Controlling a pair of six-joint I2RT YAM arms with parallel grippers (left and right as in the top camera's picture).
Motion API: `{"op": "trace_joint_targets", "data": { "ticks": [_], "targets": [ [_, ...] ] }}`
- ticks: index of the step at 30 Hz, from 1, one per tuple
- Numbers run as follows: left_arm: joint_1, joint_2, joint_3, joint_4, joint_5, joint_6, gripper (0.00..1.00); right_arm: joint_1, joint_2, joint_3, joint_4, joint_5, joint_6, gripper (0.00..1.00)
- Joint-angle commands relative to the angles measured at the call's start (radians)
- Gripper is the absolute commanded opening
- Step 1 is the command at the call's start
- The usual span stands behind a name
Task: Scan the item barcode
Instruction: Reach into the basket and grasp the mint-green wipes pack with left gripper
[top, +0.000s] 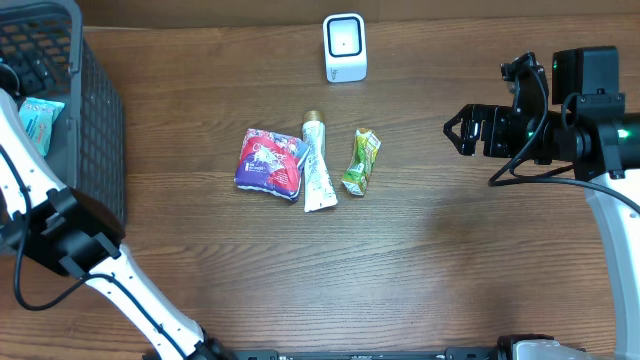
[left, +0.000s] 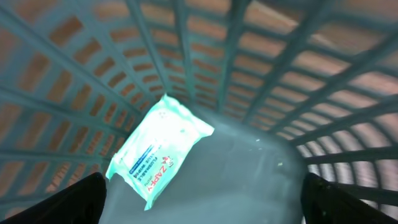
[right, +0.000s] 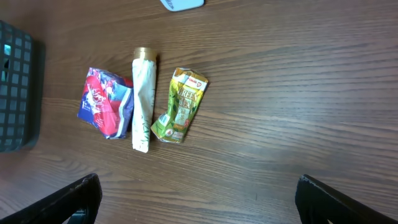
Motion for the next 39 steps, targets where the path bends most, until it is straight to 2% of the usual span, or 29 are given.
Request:
{"op": "trace_joint_targets", "data": {
  "ticks": [1, 9, 19, 29, 33, 39],
  "targets": [
    [0.021, 0.04, 0.002, 0.004, 0.015, 0.016, 0.91, 0.005, -0.003, 0.024, 0.007, -0.006, -0.006, 1.0],
    [0.039, 0.095, 0.0, 0.105, -0.043, 0.018, 0.95, 0.005, -0.003, 0.024, -0.02, -0.006, -0.003, 1.0],
    [0.037, 0.196, 0.0, 0.177, -0.042, 0.136, 0.96, 0.005, -0.003, 0.024, -0.034, -0.006, -0.002, 1.0],
    [0.046, 0.292, -0.005, 0.142, -0.041, 0.135, 0.95, 0.005, -0.003, 0.024, -0.034, -0.006, -0.002, 1.0],
    [0.046, 0.328, -0.008, 0.079, -0.042, 0.135, 0.88, 0.005, -0.003, 0.024, -0.034, -0.006, -0.002, 1.0],
    [0.054, 0.381, -0.039, 0.027, -0.079, 0.135, 0.84, 0.005, -0.003, 0.024, -0.034, -0.006, -0.002, 1.0]
  ]
}}
